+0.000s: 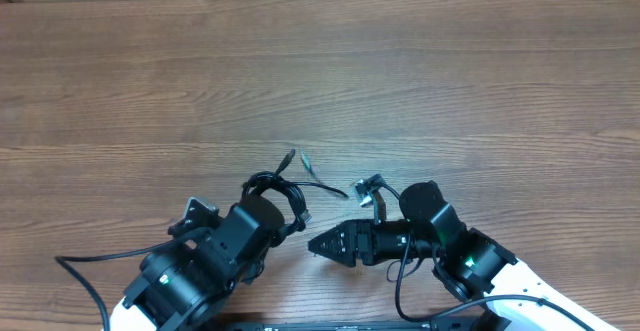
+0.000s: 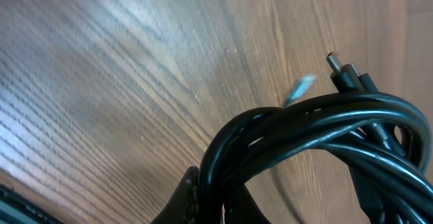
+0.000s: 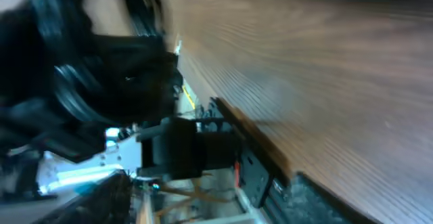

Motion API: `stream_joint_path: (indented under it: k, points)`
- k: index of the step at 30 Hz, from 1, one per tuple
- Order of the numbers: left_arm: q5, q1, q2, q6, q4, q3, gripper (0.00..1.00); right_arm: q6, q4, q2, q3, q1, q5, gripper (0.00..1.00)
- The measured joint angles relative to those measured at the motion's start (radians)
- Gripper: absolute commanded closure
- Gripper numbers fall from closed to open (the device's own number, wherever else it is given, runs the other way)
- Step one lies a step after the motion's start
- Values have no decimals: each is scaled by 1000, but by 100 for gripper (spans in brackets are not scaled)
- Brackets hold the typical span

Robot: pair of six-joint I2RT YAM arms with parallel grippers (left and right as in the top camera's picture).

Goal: Untangle cables

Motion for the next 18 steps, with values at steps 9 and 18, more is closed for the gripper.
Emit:
stream_joint_path:
  k: [9,18]
  points:
    - [67,0,10,-24,31,0,96,-29,169,-1,2,0,143,15]
    - [129,1,84,-26,89,-3,96,-39,179,-5,6,3,191,96]
